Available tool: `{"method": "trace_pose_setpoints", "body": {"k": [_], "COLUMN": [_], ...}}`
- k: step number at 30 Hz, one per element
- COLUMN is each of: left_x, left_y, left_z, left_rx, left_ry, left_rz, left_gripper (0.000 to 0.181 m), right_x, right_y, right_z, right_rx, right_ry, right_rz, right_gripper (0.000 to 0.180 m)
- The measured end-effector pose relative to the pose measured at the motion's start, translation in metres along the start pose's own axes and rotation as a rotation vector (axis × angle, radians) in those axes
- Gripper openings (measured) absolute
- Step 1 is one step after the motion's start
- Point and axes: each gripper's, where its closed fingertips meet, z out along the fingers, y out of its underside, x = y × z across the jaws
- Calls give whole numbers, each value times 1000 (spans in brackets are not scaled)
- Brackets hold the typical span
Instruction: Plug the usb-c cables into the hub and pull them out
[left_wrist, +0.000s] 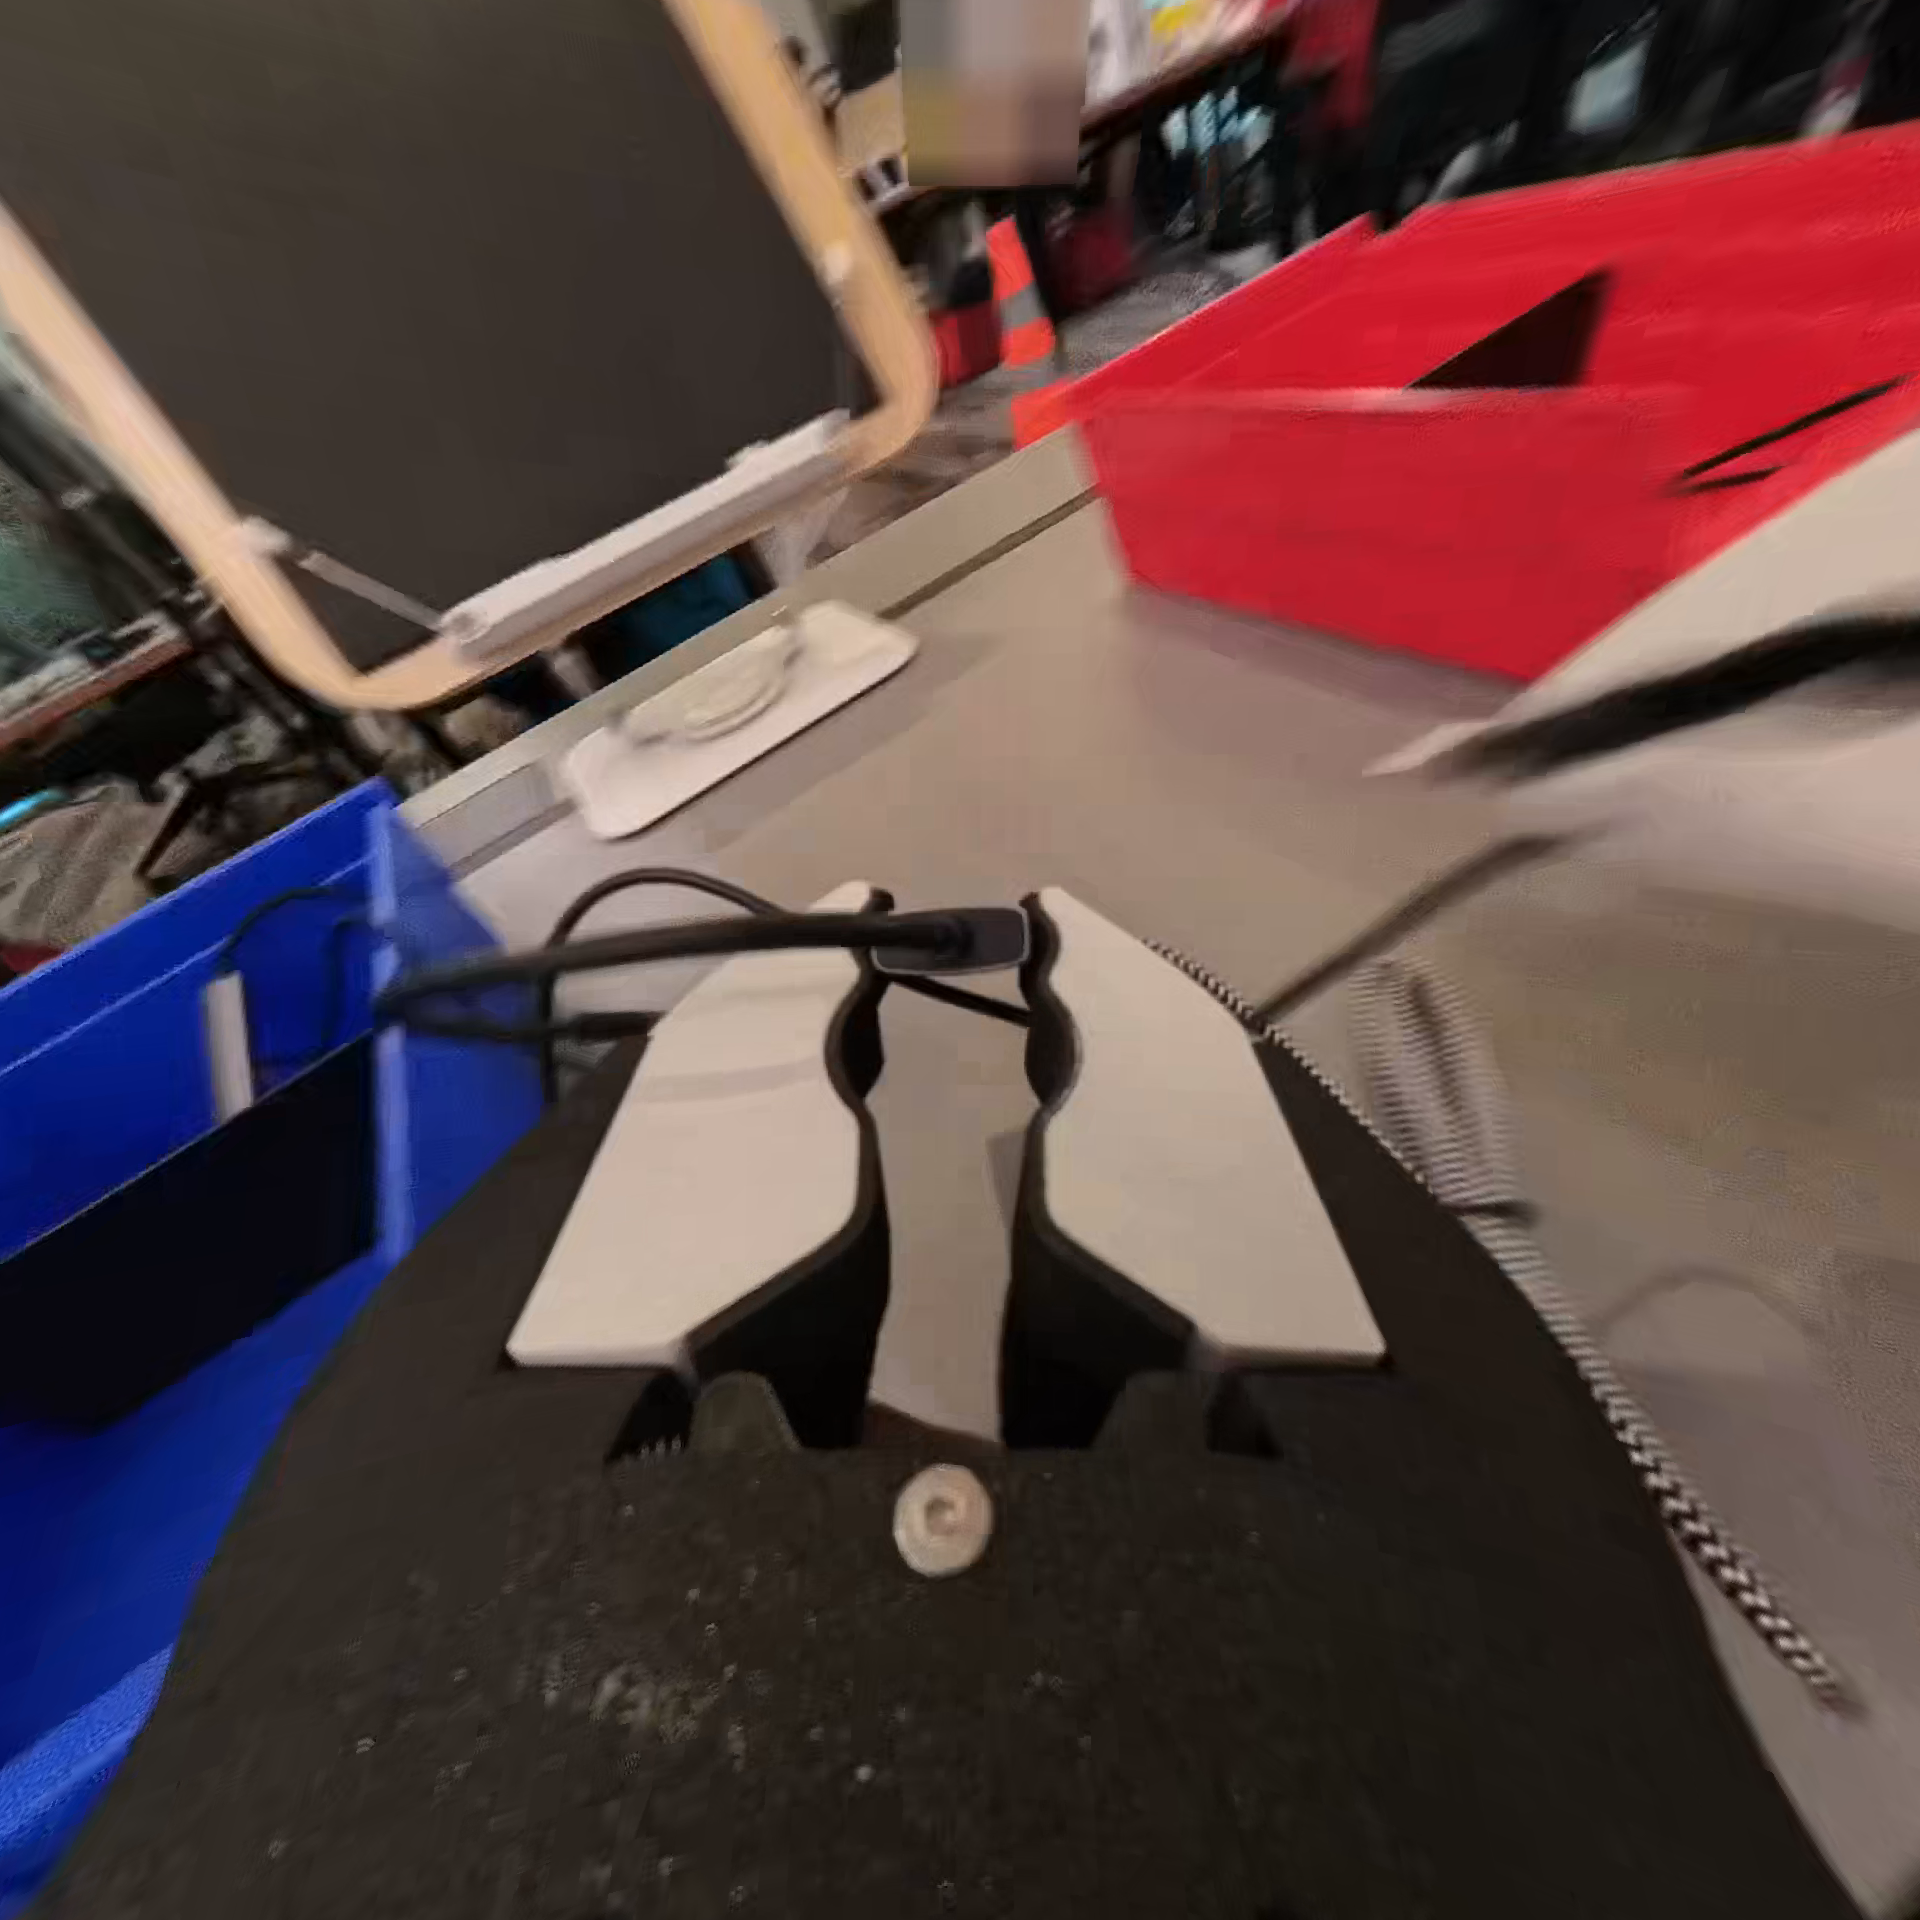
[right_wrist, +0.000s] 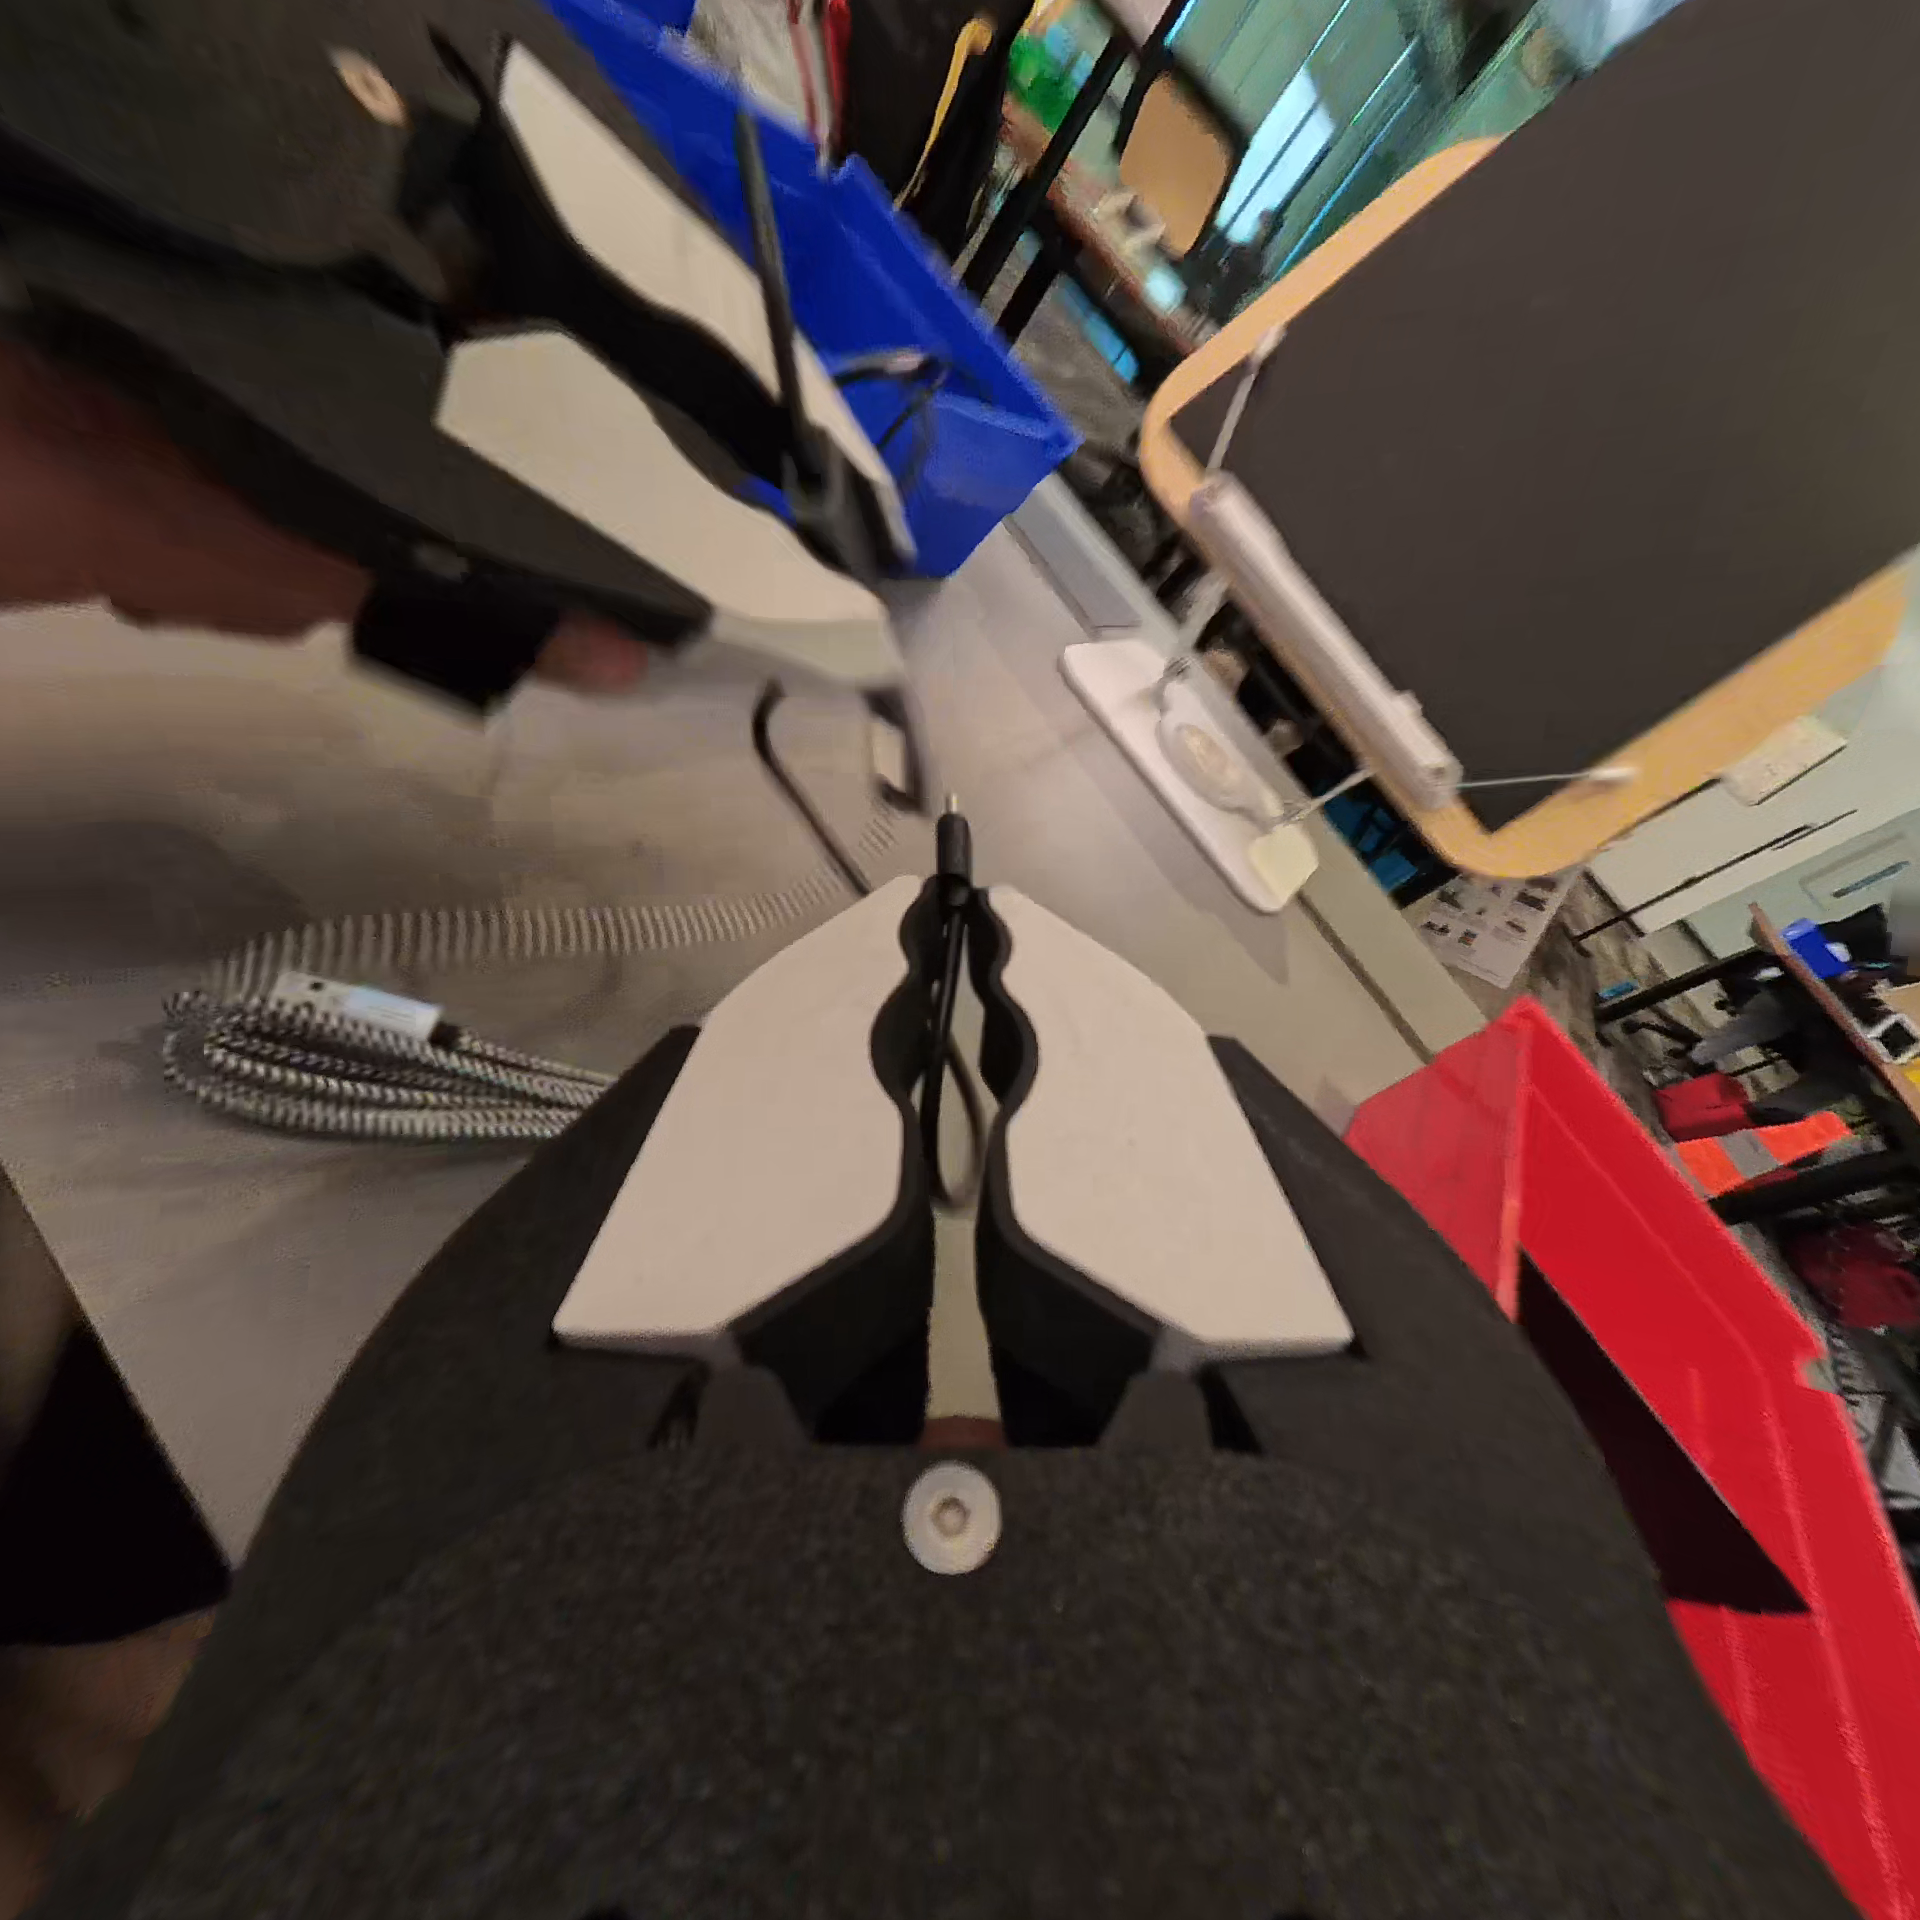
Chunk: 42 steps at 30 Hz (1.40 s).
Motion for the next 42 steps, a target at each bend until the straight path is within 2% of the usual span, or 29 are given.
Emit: {"method": "trace_pose_setpoints", "body": {"k": [1, 2, 3, 5, 8, 10, 11, 14, 17, 21, 24, 26, 28, 33, 38, 42], "left_x": [-30, -49, -57, -41, -26, -26, -32, -51, -63, -67, -70, -73, -73, -59, -42, -36], "left_y": [14, 12, -3, -26, -9, -6, -5, 5, 17, 23, 22, 27, 30, 25, 8, -2], "left_z": [2, -3, -11, -18, -9, -9, -10, -9, -7, -3, -4, -3, -2, 1, -5, -11], "left_rx": [-35, 0, 63, 117, 75, 106, 103, 69, 37, 25, 32, -6, -10, 1, 70, 128], "left_ry": [-14, 24, 12, 8, 20, 41, 12, -24, -15, -4, -10, -38, -32, 22, 93, 129], "left_rz": [-118, -222, -162, -10, -14, -10, 11, -8, -81, -113, -108, -95, -104, -98, -57, -38], "left_gripper": [23, 23, 23, 23, 23, 23, 23, 23, 23, 23, 23, 23, 23, 23, 23, 24], "right_x": [14, 27, 39, 47, 38, 28, 28, 67, 146, 263, 309, 319, 313, 272, 190, 105], "right_y": [0, 0, 3, 20, 54, 74, 87, 111, 86, 38, 28, 40, 52, 76, 54, 23], "right_z": [-10, -20, -25, -21, -2, 5, 6, -8, -59, -177, -260, -287, -277, -204, -110, -51], "right_rx": [21, 48, 61, 33, -109, -220, -289, -428, -424, -329, -256, -283, -280, -420, -315, -224], "right_ry": [16, 16, 17, -7, -84, -120, -109, 88, 359, 737, 949, 1007, 940, 702, 275, -118], "right_rz": [50, 126, 187, 242, 280, 265, 246, 104, 25, 80, 154, 196, 231, 206, 291, 378], "right_gripper": [5, 4, 4, 5, 5, 5, 5, 5, 5, 5, 5, 4, 5, 5, 5, 6]}}
